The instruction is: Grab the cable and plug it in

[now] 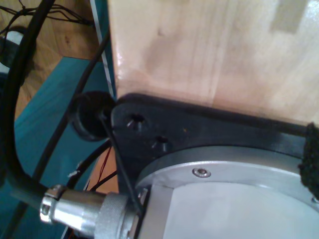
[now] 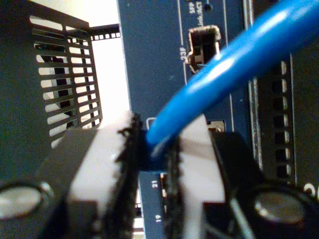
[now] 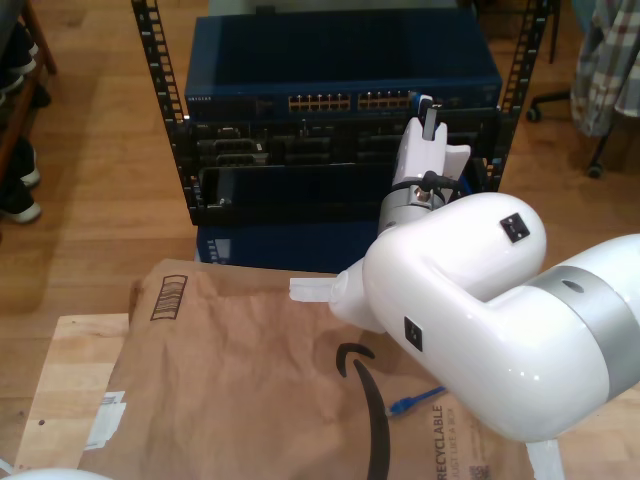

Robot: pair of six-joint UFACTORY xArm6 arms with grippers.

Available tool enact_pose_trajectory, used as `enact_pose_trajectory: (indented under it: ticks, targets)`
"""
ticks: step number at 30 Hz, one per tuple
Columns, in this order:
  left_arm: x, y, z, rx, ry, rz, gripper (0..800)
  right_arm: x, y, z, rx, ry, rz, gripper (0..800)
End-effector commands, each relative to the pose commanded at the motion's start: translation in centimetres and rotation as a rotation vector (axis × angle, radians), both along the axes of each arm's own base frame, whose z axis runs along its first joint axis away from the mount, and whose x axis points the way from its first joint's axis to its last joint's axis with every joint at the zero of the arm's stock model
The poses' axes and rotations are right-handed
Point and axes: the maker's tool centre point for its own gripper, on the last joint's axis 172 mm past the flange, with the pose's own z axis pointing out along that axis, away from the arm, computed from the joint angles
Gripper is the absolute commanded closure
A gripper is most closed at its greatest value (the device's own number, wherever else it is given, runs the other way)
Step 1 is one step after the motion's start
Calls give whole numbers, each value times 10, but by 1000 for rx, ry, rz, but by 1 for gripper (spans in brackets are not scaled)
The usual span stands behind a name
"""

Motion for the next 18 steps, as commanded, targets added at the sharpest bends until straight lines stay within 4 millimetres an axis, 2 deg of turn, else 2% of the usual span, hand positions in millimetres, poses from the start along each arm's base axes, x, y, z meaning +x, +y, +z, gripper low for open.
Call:
enact_pose_trajectory:
  ticks: [18]
  targets:
    - [0, 0, 0, 0, 0, 0, 0, 1, -3, -2, 1, 1, -4, 800]
